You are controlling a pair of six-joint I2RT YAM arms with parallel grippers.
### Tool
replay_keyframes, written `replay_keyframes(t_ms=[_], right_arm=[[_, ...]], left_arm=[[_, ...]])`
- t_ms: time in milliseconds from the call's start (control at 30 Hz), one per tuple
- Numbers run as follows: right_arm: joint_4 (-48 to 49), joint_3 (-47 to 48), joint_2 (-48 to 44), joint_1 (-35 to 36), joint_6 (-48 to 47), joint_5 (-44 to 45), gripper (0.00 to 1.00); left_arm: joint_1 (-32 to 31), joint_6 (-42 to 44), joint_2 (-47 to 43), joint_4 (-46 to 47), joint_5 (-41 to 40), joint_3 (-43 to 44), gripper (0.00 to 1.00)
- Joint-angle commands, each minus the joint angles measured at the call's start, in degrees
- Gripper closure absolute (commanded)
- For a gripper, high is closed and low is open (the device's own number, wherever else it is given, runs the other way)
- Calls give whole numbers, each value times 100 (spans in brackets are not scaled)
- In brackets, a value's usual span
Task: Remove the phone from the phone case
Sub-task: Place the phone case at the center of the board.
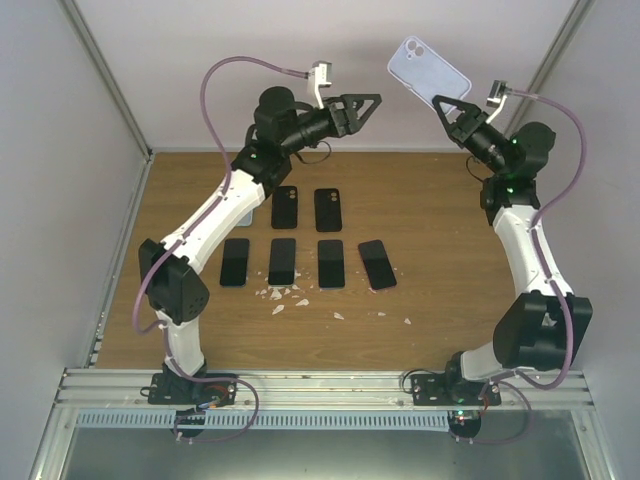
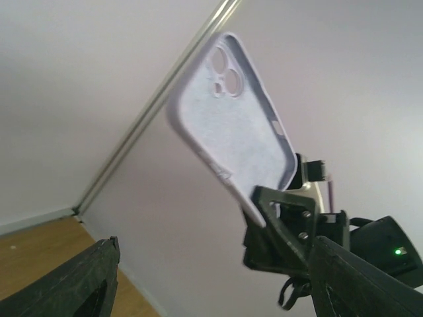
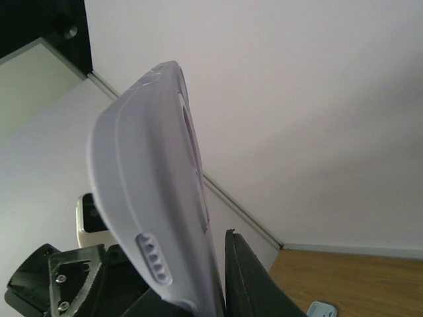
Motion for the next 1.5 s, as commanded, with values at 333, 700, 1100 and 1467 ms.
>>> replay_keyframes(t_ms=[333,700,1100,1467], right_arm=[[-214,166,-30,439,-472,149,100],[-160,-203,-106,517,-501,77,100],[232,-604,-130,523,-162,-46,99],[77,-990,-251,526,-334,-131,90]], left_arm=[[-393,-610,621,414,-443,603,30],[-376,-535,1085,1092,-208,1004,34],[-235,-771,1319,1328,-153,984,76],[-119,-897,1380,1265,-72,866,100]])
